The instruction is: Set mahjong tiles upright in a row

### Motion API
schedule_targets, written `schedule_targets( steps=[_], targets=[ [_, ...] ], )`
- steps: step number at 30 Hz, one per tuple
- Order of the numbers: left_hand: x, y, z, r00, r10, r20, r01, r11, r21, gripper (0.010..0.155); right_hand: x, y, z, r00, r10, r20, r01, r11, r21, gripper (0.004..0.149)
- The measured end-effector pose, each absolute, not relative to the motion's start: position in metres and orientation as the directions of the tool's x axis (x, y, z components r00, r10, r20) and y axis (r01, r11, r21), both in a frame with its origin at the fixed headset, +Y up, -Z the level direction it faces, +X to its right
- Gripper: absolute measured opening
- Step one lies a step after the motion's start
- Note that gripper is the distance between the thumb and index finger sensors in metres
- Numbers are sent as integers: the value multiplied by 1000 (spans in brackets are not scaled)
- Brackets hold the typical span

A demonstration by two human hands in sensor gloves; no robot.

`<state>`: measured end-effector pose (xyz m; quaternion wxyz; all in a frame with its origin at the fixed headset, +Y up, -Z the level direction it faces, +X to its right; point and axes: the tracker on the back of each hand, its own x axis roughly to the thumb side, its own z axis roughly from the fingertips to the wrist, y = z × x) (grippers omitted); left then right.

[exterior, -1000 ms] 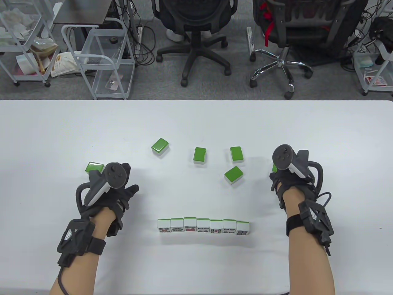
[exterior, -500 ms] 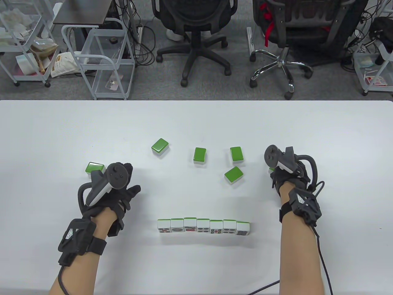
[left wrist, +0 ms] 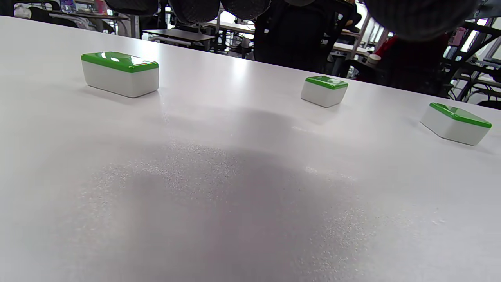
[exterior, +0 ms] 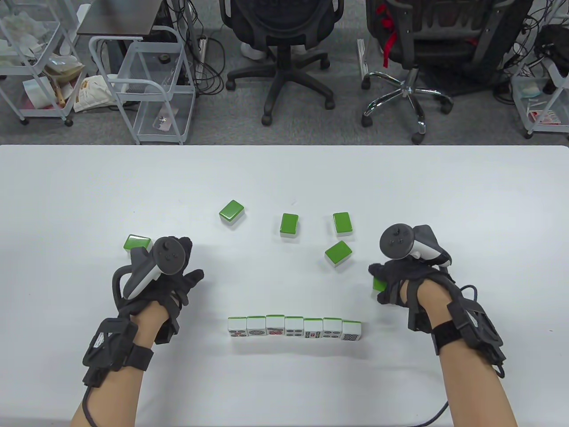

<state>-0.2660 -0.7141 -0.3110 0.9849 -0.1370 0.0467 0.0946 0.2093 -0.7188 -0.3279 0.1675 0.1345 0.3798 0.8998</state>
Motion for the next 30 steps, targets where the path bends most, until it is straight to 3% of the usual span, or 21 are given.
schedule_targets(
  steps=[4,12,20,30],
  targets=[
    [-267,-714,-309,976,182,-119,-207,943,-260,83,202,-728,-304,-897,425,123,-153,-559,815,79],
    [-271,-715,-308,974,182,-133,-212,939,-271,83,189,-739,-288,-878,444,178,-121,-566,815,77],
    [-272,-716,-306,973,186,-140,-219,934,-281,83,194,-740,-291,-845,523,110,-218,-524,823,63],
    [-275,-716,-305,968,204,-145,-238,929,-283,84,207,-747,-301,-806,591,25,-320,-472,821,58]
  ],
)
